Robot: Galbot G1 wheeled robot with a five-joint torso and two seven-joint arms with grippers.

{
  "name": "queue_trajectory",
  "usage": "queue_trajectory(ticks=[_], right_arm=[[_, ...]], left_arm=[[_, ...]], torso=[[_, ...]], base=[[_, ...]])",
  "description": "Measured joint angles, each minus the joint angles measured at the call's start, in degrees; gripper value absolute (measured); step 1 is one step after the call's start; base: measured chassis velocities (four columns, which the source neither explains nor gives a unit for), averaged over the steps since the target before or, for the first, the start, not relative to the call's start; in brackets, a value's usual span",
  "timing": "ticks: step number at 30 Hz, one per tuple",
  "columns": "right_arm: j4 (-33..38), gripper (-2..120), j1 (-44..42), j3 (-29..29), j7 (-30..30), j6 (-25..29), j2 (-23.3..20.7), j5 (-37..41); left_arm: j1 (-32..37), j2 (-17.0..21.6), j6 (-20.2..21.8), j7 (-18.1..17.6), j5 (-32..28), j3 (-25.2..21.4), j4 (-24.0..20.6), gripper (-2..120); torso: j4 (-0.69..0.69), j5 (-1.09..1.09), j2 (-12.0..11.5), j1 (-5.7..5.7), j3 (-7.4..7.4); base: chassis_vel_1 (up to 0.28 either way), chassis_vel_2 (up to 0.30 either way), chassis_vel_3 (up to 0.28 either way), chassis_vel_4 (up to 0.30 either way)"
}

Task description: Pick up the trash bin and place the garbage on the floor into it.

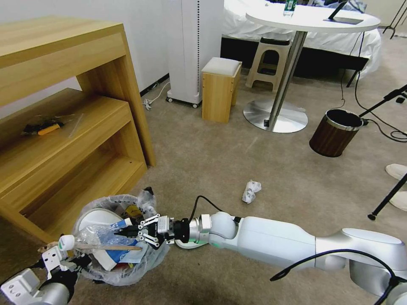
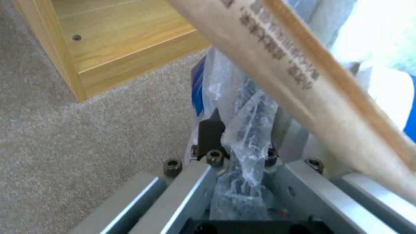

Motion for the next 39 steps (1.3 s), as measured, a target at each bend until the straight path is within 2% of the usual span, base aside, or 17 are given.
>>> queue_trajectory(ticks=[16,17,18,21,30,32,33,36,37,39], right_arm=[[0.52,1,-1.83,0.01,0.16,0.12,-0.82,-1.57],[0.54,5,-1.84,-0.16,0.24,0.11,-0.66,-1.57],[0.55,13,-1.83,-0.4,0.22,0.06,-0.31,-1.69],[0.51,18,-1.83,-0.78,0.29,-0.03,-0.01,-1.86],[0.04,24,-1.45,-1.17,0.35,-0.05,0.55,-2.1],[0.22,35,-1.35,-1.09,0.19,-0.25,0.41,-1.93],[0.22,35,-1.35,-1.09,0.19,-0.25,0.41,-1.93],[0.37,49,-1.22,-0.8,-0.11,-0.38,-0.01,-1.44],[0.37,49,-1.22,-0.8,-0.11,-0.38,-0.01,-1.44],[0.49,63,-1.15,-0.38,-0.22,-0.44,-0.2,-1.16]], left_arm=[[0.97,-1.04,0.08,-0.37,-0.35,0.23,-2.44,0],[1.03,-1.49,0.1,-0.44,-0.15,0.26,-2.69,0],[1.06,-1.76,0.16,-0.39,-0.14,0.68,-3.13,0],[1.18,-2.28,0.33,-0.34,-0.05,1.05,-3.46,0],[1.67,-2.54,0.33,-0.23,0.51,1.24,-3.86,0],[1.66,-2.32,0.33,-0.18,0.48,1.22,-3.85,0],[1.66,-2.32,0.33,-0.18,0.48,1.22,-3.85,0],[1.51,-2.03,0.32,-0.09,0.39,1.22,-3.33,0],[1.51,-2.03,0.32,-0.09,0.39,1.22,-3.33,0],[1.38,-1.91,0.3,-0.08,0.39,1.26,-2.93,0]], torso=[[0.0,0.01,0.0,0.0,0.0],[0.0,0.0,0.0,0.0,0.0],[0.0,0.01,0.0,0.0,0.0],[0.0,-0.01,0.0,0.0,0.0],[0.0,0.0,0.0,0.0,0.0],[0.0,0.0,0.0,0.0,0.0],[0.0,0.0,0.0,0.0,0.0],[0.0,0.0,0.0,0.0,0.0],[0.0,0.0,0.0,0.0,0.0],[0.0,0.0,0.0,0.0,0.0]], base=[[0.0,0.0,0.0,0.0],[0.0,0.0,0.0,0.0],[0.0,0.0,0.0,0.0],[0.0,0.0,0.0,0.0],[0.0,0.0,0.0,0.0],[0.0,0.0,0.0,0.0],[0.0,0.0,0.0,0.0],[0.0,0.0,0.0,0.0],[0.0,0.0,0.0,0.0],[0.0,0.0,0.0,0.0]])
